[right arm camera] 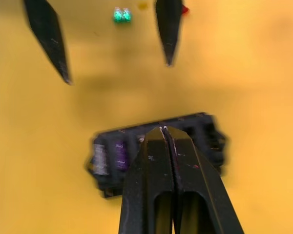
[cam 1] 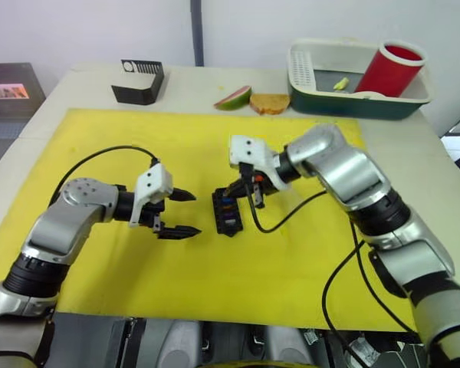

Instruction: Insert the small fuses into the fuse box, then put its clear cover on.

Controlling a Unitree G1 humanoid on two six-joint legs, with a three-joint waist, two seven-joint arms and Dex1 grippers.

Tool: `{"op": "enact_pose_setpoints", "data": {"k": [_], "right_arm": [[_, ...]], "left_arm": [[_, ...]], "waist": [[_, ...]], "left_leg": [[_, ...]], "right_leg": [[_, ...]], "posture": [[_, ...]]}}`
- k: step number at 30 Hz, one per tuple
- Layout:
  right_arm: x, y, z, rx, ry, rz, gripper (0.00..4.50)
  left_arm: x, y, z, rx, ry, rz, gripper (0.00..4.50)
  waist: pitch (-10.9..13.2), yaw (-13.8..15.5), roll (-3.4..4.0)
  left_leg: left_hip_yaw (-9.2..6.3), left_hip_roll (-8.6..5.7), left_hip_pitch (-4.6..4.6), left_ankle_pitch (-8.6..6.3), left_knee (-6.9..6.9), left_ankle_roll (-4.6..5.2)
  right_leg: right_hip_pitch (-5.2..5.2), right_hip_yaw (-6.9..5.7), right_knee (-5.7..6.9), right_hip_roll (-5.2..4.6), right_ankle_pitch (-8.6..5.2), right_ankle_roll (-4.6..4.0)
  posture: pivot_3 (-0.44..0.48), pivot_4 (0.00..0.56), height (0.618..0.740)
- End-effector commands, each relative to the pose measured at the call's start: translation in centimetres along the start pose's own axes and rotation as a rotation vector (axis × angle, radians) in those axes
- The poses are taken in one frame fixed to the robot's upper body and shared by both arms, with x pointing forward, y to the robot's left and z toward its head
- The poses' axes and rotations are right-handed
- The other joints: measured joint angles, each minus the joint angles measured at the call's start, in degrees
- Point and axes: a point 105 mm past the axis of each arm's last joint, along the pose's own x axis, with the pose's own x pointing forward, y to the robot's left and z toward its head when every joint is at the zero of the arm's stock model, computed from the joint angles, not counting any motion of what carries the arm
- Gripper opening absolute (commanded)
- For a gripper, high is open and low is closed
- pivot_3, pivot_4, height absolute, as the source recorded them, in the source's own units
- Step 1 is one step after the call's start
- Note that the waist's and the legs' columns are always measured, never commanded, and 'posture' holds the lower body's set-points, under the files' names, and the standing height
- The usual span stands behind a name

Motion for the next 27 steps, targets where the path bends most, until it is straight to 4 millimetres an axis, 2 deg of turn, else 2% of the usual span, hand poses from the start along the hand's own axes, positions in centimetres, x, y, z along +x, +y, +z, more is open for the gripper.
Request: {"op": "enact_pose_setpoints", "data": {"k": [1, 14, 18, 24, 27], "right_arm": [[-0.5, 0.1, 0.9, -0.046, -0.077, -0.038, 0.03], [0.7, -0.8, -0.8, -0.012, -0.074, -0.074, 0.03], [1.2, -0.8, -1.7, 0.003, -0.058, -0.062, 0.03], [2.3, -0.4, -4.7, 0.012, 0.029, -0.041, 0.03], [2.2, -0.5, -4.4, 0.016, 0.016, -0.042, 0.03]], "left_arm": [[-0.2, 0.1, 0.9, 0.033, -0.023, 0.008, 4.50], [-0.2, 0.1, 0.8, 0.041, -0.007, 0.003, 4.50], [-0.2, 0.0, 0.8, 0.041, -0.007, 0.005, 4.50], [-0.3, 0.1, 0.9, 0.040, -0.009, 0.010, 4.50], [-0.4, 0.1, 0.9, 0.038, -0.012, 0.014, 4.50]], "waist": [[0.00, 0.00, 0.00], [0.00, 0.09, 0.00], [0.00, 0.09, 0.00], [-0.01, 0.09, -0.01], [-0.02, 0.07, -0.01]], "left_leg": [[-0.01, 0.00, 0.00, 0.00, -0.01, 0.00], [-0.01, 0.00, 0.00, -0.01, 0.00, 0.01], [0.00, 0.00, 0.00, -0.01, 0.00, 0.02], [-0.01, 0.00, 0.07, -0.01, 0.00, 0.02], [-0.01, 0.00, 0.15, -0.03, 0.00, 0.05]], "right_leg": [[0.00, 0.00, 0.00, 0.01, 0.00, 0.00], [0.00, 0.00, 0.00, 0.02, 0.00, 0.00], [0.00, 0.00, 0.00, 0.03, 0.00, 0.00], [0.09, 0.00, 0.00, 0.04, 0.00, 0.01], [0.15, 0.00, 0.00, 0.04, 0.00, 0.01]], "posture": [[0.000, 0.150, 0.740], [0.000, 0.150, 0.740], [0.000, 0.150, 0.740], [0.000, 0.150, 0.740], [0.000, 0.150, 0.740]]}}
